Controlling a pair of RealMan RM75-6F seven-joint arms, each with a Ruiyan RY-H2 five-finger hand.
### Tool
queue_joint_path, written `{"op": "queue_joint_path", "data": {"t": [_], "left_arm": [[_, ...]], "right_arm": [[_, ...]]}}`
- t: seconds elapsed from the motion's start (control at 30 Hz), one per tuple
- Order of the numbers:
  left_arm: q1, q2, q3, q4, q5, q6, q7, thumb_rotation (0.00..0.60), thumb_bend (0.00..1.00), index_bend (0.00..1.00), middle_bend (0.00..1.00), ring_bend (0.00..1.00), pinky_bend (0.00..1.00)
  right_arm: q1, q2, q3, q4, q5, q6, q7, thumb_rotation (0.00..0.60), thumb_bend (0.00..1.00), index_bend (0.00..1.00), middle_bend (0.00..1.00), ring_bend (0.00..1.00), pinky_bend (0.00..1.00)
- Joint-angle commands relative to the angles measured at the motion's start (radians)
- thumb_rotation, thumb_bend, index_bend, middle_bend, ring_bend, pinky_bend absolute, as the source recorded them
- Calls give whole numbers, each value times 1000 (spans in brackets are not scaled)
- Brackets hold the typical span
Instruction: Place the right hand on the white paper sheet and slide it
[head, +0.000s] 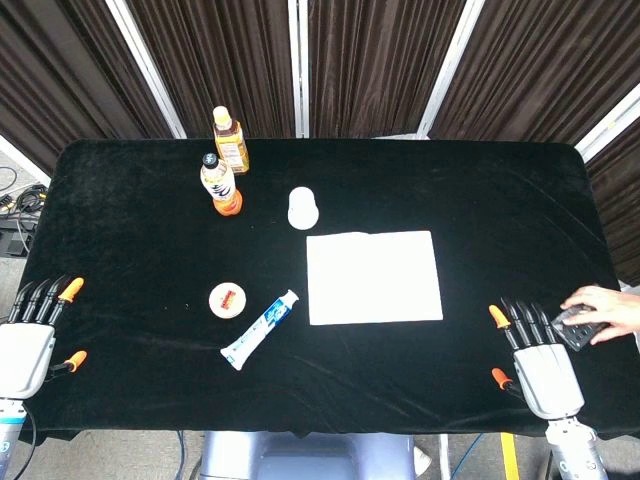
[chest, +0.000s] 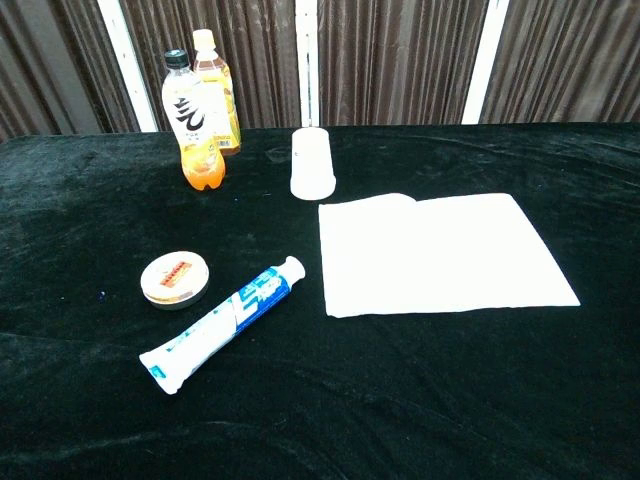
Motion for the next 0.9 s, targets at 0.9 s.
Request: {"op": "queue_joint_path", "data": {"t": [0.9], "left_arm": [[5, 12, -7, -4, -11, 9, -21, 600, 142, 0, 0, 0, 0]], "right_arm": [[81, -54, 9, -157, -8, -132, -86, 600, 67, 0, 0, 0, 0]]}}
